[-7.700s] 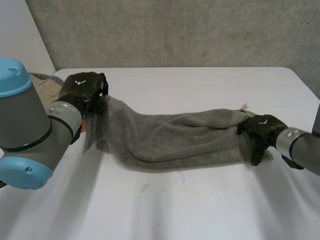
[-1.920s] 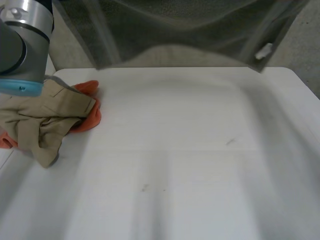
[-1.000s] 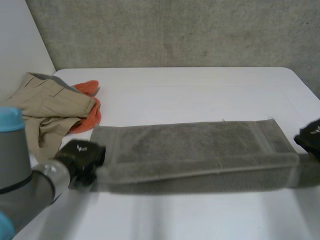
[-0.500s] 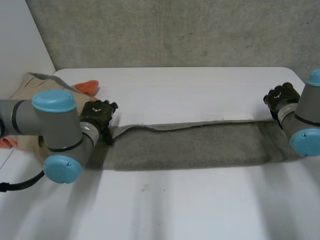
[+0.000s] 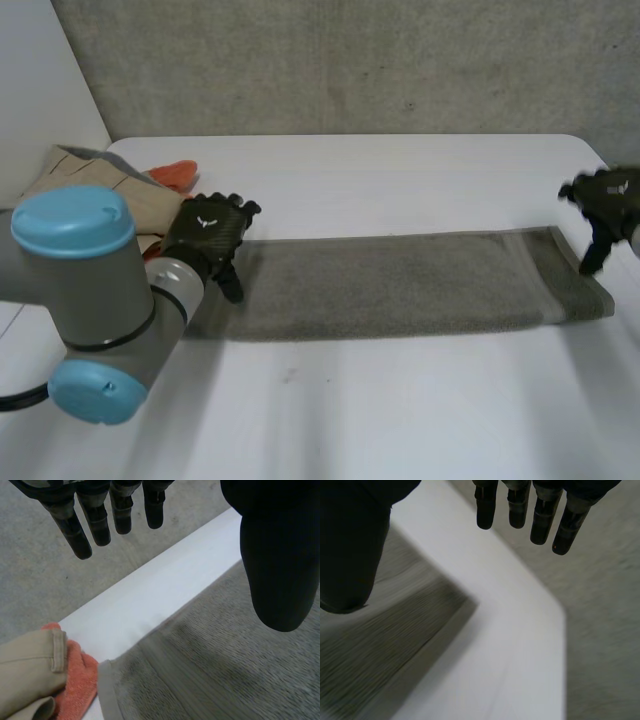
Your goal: Fold the laundry.
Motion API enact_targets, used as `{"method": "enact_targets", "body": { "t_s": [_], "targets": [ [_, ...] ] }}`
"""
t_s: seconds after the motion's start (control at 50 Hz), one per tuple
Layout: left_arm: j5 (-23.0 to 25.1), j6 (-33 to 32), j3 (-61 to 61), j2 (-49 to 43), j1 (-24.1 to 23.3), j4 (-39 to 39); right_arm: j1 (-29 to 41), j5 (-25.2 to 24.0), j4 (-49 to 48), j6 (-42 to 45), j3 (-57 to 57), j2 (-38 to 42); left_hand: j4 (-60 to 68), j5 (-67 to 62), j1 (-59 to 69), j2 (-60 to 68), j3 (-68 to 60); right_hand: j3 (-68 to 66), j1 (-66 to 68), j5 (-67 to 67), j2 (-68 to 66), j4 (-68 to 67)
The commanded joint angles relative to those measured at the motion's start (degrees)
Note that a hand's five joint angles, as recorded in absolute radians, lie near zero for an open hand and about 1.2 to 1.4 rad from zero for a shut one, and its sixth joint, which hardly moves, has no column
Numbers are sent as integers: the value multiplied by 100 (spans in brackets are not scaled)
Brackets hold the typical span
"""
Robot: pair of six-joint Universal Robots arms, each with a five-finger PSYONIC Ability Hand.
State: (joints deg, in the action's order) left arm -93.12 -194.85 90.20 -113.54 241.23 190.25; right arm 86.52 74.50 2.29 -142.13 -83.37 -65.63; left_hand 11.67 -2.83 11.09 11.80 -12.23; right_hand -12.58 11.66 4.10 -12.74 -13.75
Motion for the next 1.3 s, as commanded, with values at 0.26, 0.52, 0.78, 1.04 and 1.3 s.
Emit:
{"method": "enact_targets", "body": {
  "t_s": [0.26,0.52,0.78,1.04,1.3],
  "targets": [
    [4,0,306,-71,20,390,-610,-674,-1028,827,-875,902,-167,283,-109,-180,223,-6549,6641,6397,-6533,-6432],
    [4,9,420,122,29,391,-1418,-322,-1266,1082,-585,586,-167,283,-109,-180,223,-6742,6834,6590,-6726,-6625],
    [4,9,534,350,56,390,-832,162,-1380,1769,-338,69,-167,283,-109,-180,223,-6742,6834,6590,-6726,-6625],
    [4,61,683,755,302,390,2681,-989,-1986,977,-382,-231,-167,283,-109,-180,223,-6742,6834,6590,-6726,-6625],
    [13,53,675,632,267,408,4382,-1078,-2189,968,-48,1192,-167,283,-109,-180,223,-3790,3882,3638,-3774,-3673]
  ]
}}
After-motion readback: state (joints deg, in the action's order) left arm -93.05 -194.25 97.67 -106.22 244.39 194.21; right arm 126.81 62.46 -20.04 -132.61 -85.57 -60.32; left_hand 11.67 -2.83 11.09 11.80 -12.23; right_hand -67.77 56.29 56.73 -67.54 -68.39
